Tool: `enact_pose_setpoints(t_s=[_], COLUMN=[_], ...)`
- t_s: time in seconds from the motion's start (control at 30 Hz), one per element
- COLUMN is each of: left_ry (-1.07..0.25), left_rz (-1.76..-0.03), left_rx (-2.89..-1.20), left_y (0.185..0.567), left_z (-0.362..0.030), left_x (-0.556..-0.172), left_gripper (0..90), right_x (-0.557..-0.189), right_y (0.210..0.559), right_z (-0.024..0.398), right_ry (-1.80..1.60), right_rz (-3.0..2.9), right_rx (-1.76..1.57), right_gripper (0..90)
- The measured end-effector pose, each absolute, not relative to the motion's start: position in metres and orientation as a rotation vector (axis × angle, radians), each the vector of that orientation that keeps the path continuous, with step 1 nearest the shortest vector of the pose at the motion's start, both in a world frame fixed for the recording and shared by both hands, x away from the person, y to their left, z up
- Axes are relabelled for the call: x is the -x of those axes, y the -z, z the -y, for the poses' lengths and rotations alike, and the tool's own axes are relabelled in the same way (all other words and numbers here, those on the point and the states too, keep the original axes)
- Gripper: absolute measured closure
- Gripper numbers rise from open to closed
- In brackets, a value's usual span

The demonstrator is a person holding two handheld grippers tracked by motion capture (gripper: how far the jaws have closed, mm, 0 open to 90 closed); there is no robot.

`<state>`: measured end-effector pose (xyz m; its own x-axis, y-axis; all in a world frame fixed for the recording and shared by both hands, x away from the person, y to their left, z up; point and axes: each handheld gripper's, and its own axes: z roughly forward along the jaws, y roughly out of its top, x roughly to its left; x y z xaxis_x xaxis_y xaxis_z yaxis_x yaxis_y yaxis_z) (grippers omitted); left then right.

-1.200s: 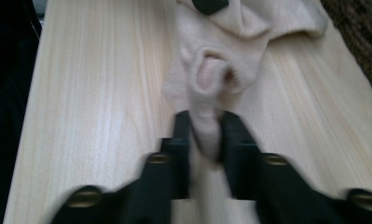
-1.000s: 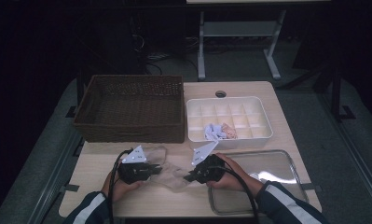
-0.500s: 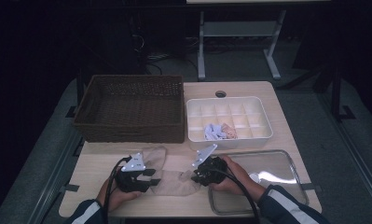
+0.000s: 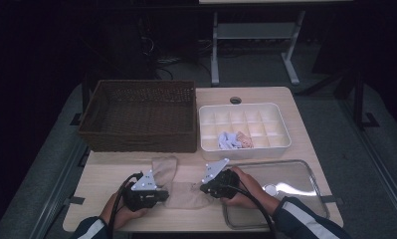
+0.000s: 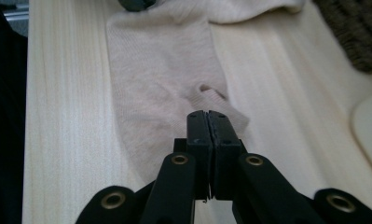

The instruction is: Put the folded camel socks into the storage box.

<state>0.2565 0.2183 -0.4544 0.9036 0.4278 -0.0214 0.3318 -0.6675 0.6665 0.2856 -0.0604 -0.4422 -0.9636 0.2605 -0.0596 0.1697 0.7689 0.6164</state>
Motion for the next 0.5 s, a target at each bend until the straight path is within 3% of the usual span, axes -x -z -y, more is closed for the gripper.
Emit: enact_pose_setpoints(t_s=[0.5], left_ry=[-0.124], left_rz=[-0.598], left_rx=[-2.379], left_y=[0.455], left_z=[-0.235], left_x=[-0.247], left_gripper=[86.1], right_x=[-0.289], right_y=[0.453], right_z=[0.073], right_ry=[-0.870], right_rz=[-2.888], right_rx=[-0.393], right_gripper=[80.4])
